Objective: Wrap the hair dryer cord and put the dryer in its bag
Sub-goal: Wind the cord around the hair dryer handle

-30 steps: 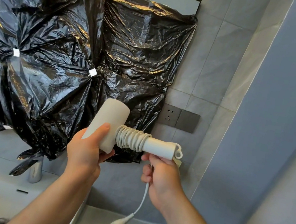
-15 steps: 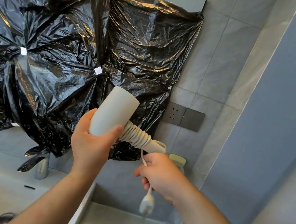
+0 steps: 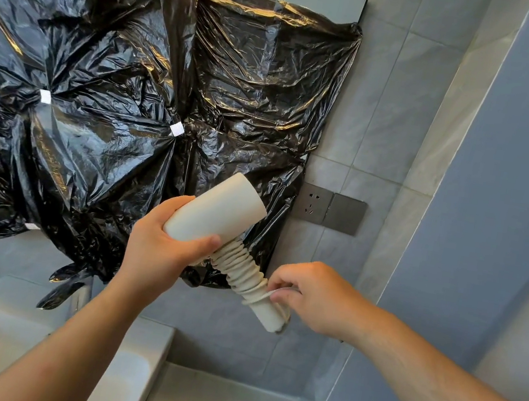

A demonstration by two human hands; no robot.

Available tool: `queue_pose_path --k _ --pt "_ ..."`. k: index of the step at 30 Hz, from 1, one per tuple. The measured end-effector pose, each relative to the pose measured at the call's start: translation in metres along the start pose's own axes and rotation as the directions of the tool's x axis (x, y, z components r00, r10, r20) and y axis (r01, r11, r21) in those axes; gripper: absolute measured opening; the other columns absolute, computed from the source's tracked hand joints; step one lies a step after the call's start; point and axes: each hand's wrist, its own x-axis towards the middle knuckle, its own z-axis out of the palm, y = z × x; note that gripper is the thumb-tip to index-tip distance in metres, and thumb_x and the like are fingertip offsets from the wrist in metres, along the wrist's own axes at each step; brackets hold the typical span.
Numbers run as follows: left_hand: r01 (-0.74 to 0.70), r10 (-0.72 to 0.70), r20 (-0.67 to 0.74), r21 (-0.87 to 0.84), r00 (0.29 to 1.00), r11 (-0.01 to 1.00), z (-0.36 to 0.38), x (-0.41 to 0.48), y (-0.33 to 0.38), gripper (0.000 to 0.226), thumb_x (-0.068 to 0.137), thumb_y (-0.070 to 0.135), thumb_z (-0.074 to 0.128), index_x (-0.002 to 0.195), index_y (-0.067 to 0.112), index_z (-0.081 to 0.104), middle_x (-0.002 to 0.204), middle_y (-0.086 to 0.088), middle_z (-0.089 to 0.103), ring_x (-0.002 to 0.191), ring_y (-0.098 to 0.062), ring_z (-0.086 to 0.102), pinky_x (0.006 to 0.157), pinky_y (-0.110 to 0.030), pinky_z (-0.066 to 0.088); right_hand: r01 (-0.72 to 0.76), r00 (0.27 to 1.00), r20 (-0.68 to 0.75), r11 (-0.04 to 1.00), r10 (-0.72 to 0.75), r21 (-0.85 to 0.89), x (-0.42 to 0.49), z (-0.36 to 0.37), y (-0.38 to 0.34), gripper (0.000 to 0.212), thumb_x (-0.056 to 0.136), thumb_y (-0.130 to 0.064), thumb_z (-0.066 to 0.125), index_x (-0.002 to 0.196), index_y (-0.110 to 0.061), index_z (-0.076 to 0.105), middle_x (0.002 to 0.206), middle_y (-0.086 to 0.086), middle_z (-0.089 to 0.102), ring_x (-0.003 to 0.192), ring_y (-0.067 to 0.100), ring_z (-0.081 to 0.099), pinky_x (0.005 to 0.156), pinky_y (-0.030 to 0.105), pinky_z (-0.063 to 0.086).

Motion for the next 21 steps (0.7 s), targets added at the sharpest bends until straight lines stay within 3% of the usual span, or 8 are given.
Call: queue_pose_path --k 3,5,8,12,16,18,19,21 --pt "0.084 -0.081 0.029 -0.132 0.996 0.988 -0.003 0.005 0.001 0.056 0.047 0.043 0.083 0.101 0.034 0.07 0.101 -0.002 0.068 0.083 -0.015 0.066 0.054 -0.022 0.054 0.009 0.999 -0.035 0.993 -0.005 0.116 -0.002 -0.006 0.0 0.014 0.089 -0.026 0.064 0.08 -0.037 0.066 0.073 -0.024 0.064 0.074 -0.004 0.058 0.071 0.022 0.048" --pt "0.156 -0.145 0.071 -0.189 0.987 0.969 -0.004 0.008 -0.001 0.054 0.046 0.042 0.083 0.099 0.033 0.072 0.101 -0.004 0.069 0.082 -0.019 0.067 0.056 -0.031 0.057 0.0 1.0 -0.027 0.986 0.004 0.168 -0.004 -0.01 -0.001 0.019 0.088 -0.026 0.067 0.075 -0.039 0.063 0.065 -0.03 0.062 0.062 -0.007 0.055 0.062 0.016 0.043" --pt "0.273 -0.257 0.095 -0.255 0.962 0.927 -0.005 0.01 -0.008 0.056 0.047 0.039 0.083 0.1 0.027 0.072 0.103 -0.01 0.068 0.083 -0.026 0.065 0.062 -0.041 0.058 0.003 1.0 -0.012 0.967 0.0 0.256 -0.009 -0.013 -0.004 0.018 0.089 -0.021 0.065 0.077 -0.034 0.065 0.056 -0.024 0.061 0.05 -0.003 0.051 0.054 0.015 0.041" --pt "0.45 -0.42 0.162 -0.295 0.893 0.843 -0.003 0.007 -0.012 0.053 0.059 0.036 0.078 0.106 0.014 0.067 0.098 -0.014 0.068 0.081 -0.029 0.064 0.063 -0.04 0.058 0.014 1.0 -0.012 0.866 -0.009 0.501 -0.014 -0.012 -0.011 0.02 0.094 -0.011 0.057 0.085 -0.026 0.066 0.062 -0.021 0.064 0.056 -0.006 0.054 0.056 0.011 0.041" --pt "0.652 -0.621 0.21 -0.339 0.755 0.679 0.005 -0.001 -0.015 0.037 0.075 0.036 0.073 0.103 0.012 0.067 0.086 -0.01 0.067 0.077 -0.024 0.062 0.063 -0.037 0.055 0.032 0.998 0.011 0.653 -0.061 0.757 -0.017 -0.008 -0.017 0.03 0.098 -0.009 0.047 0.103 -0.03 0.067 0.09 -0.01 0.063 0.078 0.012 0.057 0.067 0.023 0.045" --pt "0.713 -0.676 0.244 -0.353 0.695 0.606 0.009 -0.006 -0.015 0.035 0.078 0.035 0.071 0.103 0.01 0.066 0.084 -0.011 0.067 0.075 -0.025 0.062 0.061 -0.036 0.054 0.052 0.995 0.0 0.518 -0.101 0.854 -0.016 -0.003 -0.016 0.029 0.095 -0.016 0.051 0.108 -0.032 0.072 0.098 -0.005 0.066 0.091 0.027 0.05 0.079 0.043 0.039" --pt "0.739 -0.696 0.267 -0.356 0.667 0.572 0.011 -0.008 -0.015 0.037 0.076 0.035 0.071 0.102 0.01 0.067 0.082 -0.011 0.067 0.072 -0.026 0.063 0.059 -0.036 0.054 0.076 0.993 -0.023 0.489 -0.115 0.869 -0.014 0.0 -0.015 0.029 0.091 -0.019 0.053 0.107 -0.032 0.073 0.101 -0.003 0.068 0.094 0.031 0.048 0.081 0.05 0.035" --pt "0.798 -0.736 0.328 -0.361 0.593 0.482 0.015 -0.012 -0.013 0.041 0.069 0.037 0.074 0.101 0.012 0.068 0.076 -0.011 0.069 0.065 -0.027 0.066 0.056 -0.034 0.057 0.117 0.991 -0.067 0.488 -0.119 0.865 -0.009 0.006 -0.015 0.031 0.085 -0.017 0.055 0.107 -0.026 0.074 0.109 0.007 0.066 0.092 0.033 0.05 0.079 0.05 0.039"
